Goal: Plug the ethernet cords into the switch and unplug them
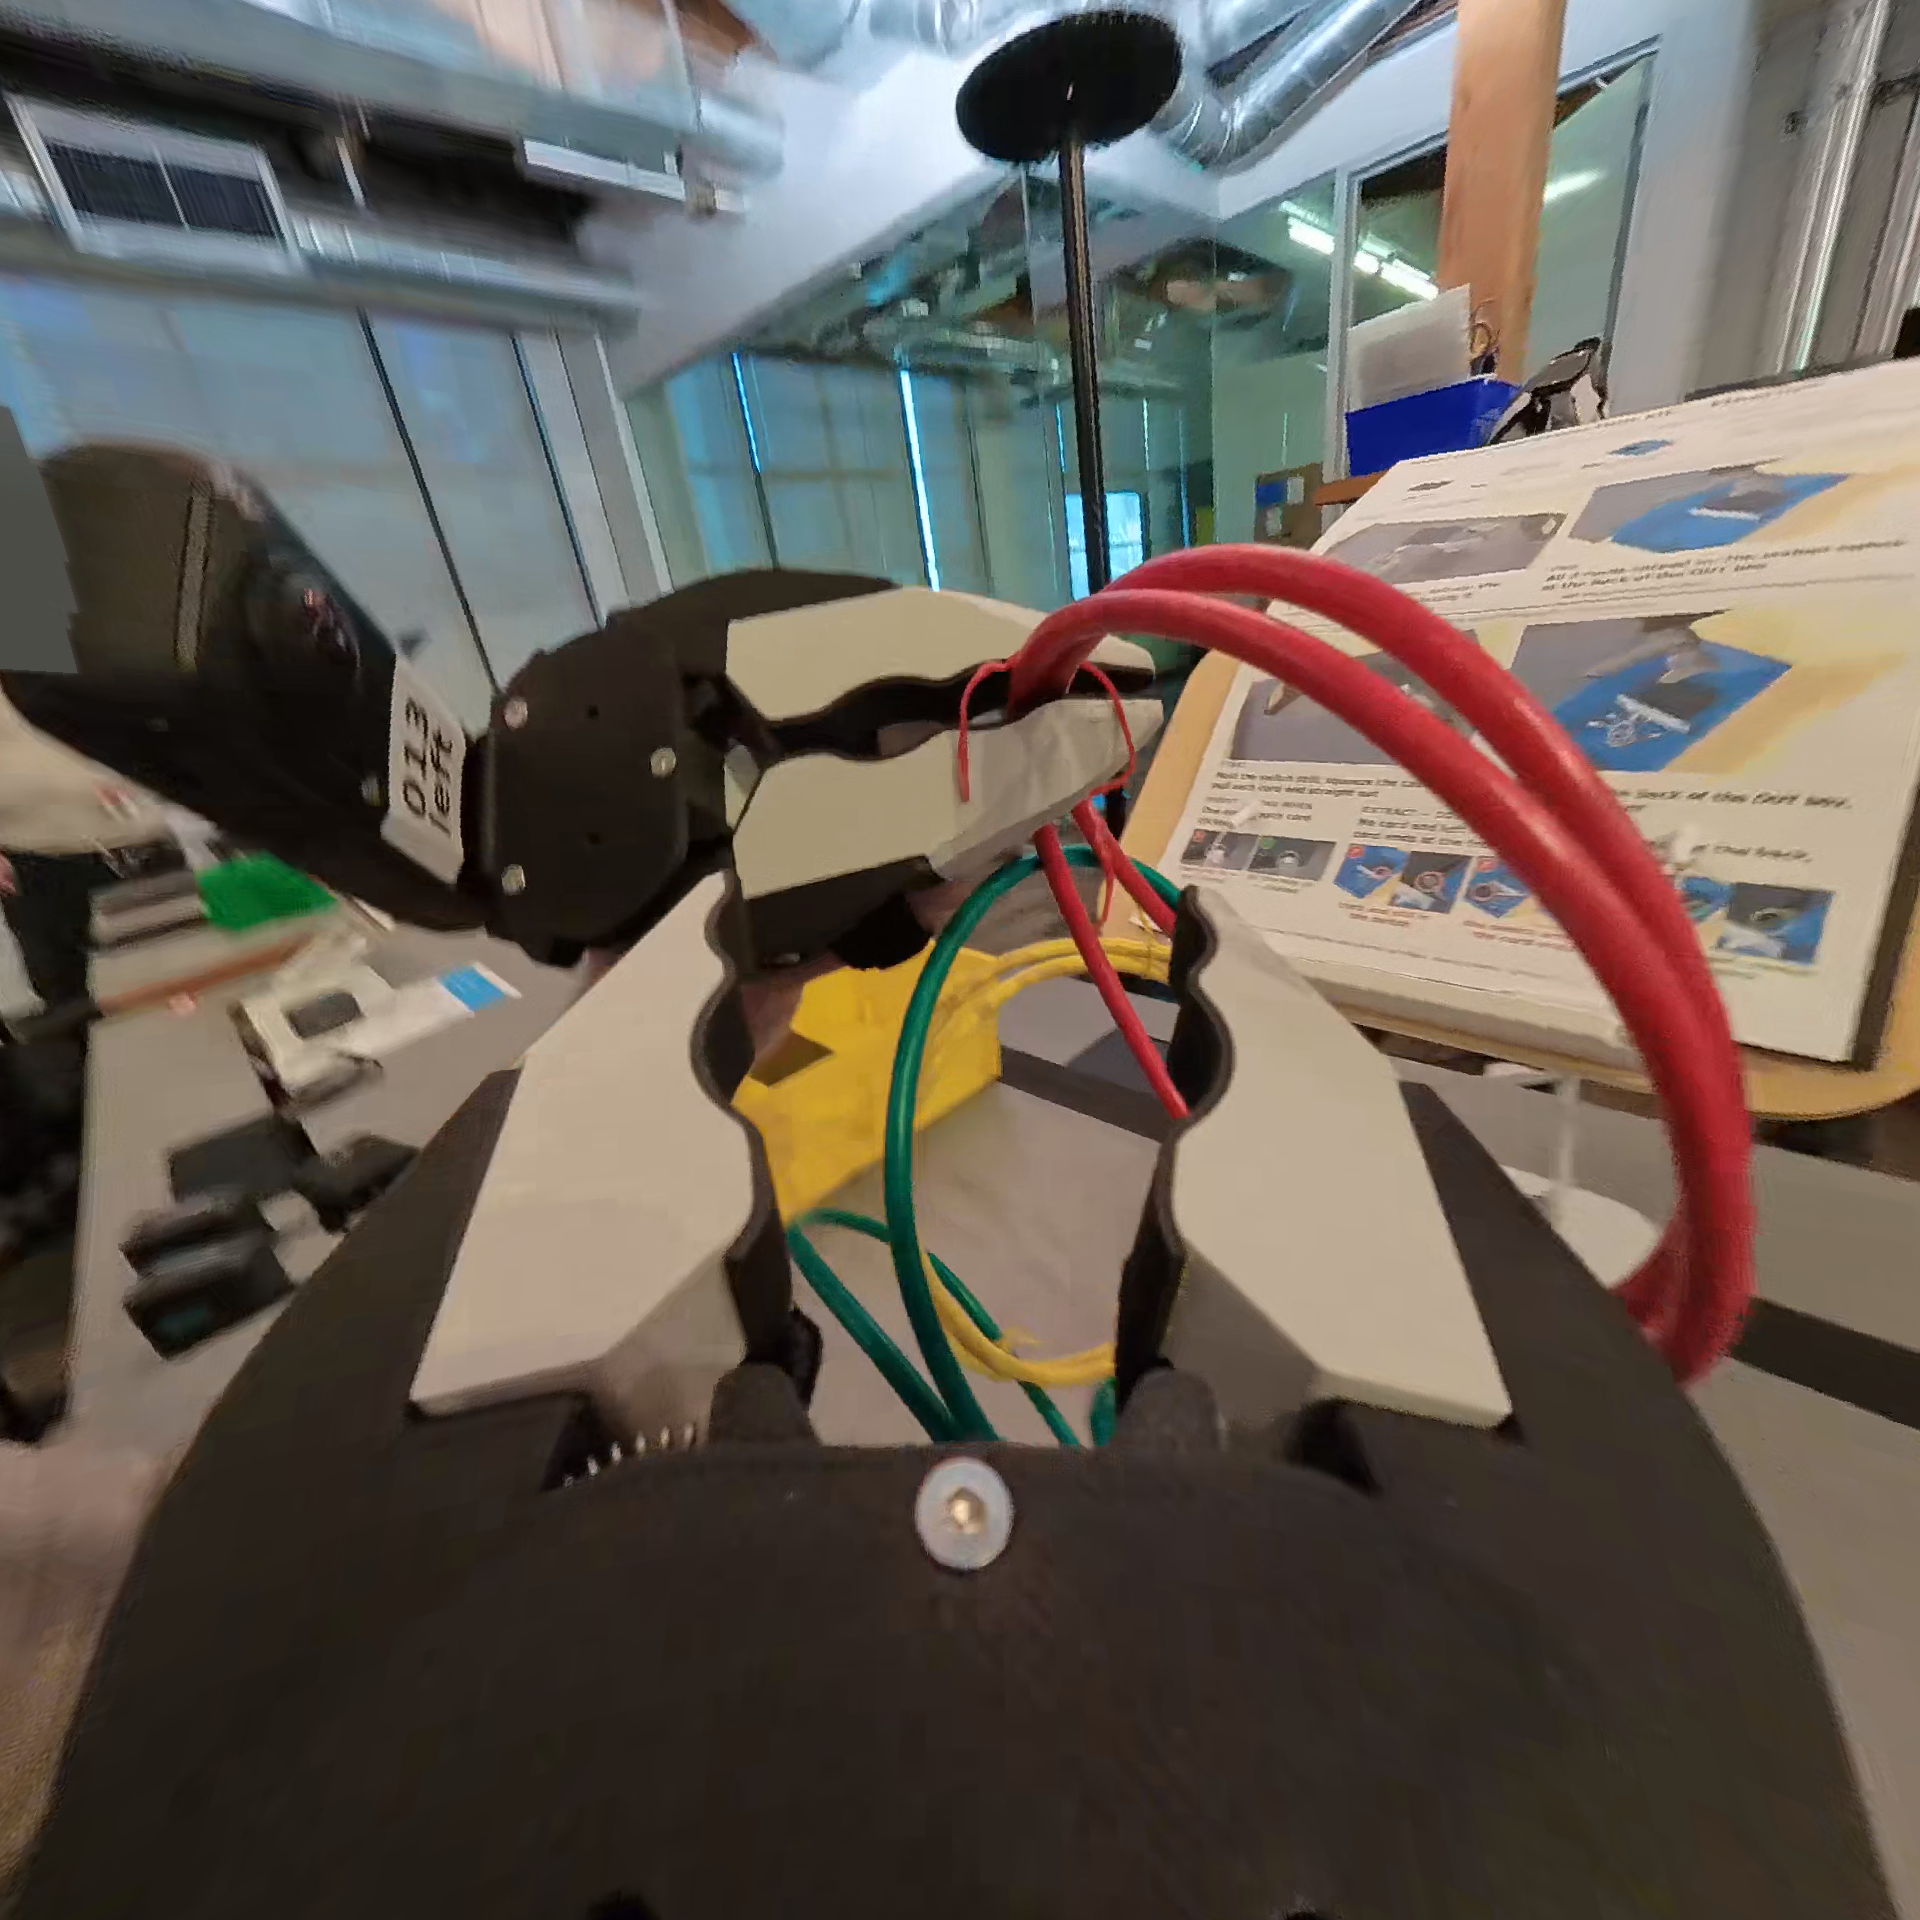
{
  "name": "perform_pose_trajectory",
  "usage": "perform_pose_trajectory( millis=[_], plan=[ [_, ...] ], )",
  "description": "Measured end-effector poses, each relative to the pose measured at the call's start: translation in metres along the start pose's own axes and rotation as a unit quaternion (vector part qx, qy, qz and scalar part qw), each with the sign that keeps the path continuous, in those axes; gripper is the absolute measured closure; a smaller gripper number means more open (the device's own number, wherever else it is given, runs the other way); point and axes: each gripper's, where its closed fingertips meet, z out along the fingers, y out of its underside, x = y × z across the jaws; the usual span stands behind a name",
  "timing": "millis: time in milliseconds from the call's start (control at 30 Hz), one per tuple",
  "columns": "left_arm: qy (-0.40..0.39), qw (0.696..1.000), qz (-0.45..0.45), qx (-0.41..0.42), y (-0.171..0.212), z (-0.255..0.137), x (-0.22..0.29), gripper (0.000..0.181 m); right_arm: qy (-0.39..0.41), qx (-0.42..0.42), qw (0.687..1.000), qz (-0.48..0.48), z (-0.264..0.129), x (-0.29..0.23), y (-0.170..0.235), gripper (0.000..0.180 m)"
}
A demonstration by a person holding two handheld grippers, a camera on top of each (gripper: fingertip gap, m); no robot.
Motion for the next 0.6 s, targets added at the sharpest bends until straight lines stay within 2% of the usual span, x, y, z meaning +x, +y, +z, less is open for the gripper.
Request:
perform_pose_trajectory(
  millis=[133,333,367,467,600],
  plan=[
    [-0.011,1.000,0.011,-0.004,-0.003,0.003,0.002,0.176,0.005,0.052,0.997,0.062,0.010,0.010,-0.011,0.096],
    [-0.030,0.999,0.023,-0.007,-0.006,0.005,0.001,0.176,-0.003,0.096,0.988,0.122,0.018,0.020,-0.021,0.113],
    [-0.034,0.999,0.025,-0.009,-0.006,0.006,0.000,0.176,-0.004,0.102,0.987,0.120,0.017,0.021,-0.023,0.122],
    [-0.040,0.999,0.033,-0.014,-0.007,0.007,0.001,0.176,-0.005,0.091,0.989,0.120,0.023,0.021,-0.019,0.125],
    [-0.044,0.998,0.042,-0.020,-0.006,0.011,0.004,0.176,-0.006,0.103,0.988,0.114,0.020,0.022,-0.022,0.140]
  ],
)
